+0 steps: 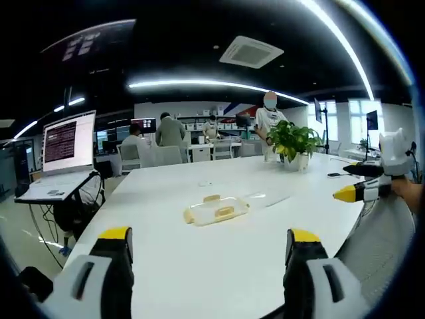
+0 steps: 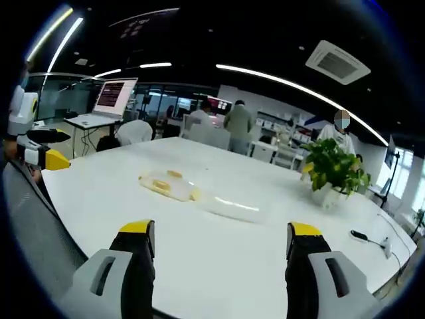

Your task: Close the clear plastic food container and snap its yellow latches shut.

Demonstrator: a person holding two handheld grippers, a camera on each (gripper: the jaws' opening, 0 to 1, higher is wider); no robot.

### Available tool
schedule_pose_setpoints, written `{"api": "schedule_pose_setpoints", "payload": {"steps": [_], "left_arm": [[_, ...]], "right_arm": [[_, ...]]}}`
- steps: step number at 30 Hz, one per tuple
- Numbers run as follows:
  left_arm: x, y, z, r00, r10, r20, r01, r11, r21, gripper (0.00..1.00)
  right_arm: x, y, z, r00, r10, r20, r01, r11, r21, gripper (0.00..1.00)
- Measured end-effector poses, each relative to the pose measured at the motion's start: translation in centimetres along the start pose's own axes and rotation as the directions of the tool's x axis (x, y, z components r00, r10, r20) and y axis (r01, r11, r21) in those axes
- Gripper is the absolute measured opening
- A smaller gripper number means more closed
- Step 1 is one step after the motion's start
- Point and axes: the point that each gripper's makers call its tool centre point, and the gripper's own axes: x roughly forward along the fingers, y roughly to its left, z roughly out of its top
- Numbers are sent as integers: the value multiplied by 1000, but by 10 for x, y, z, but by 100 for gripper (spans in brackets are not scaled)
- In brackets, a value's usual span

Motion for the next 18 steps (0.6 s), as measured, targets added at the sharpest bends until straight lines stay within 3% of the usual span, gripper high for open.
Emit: {"api": "schedule_pose_setpoints", "payload": {"steps": [18], "left_arm": [[1, -1, -2, 1000, 0, -14, 0, 1000, 9, 92]], "right_arm": [[0, 0, -2, 1000, 3, -9, -3, 1000, -6, 77]]}}
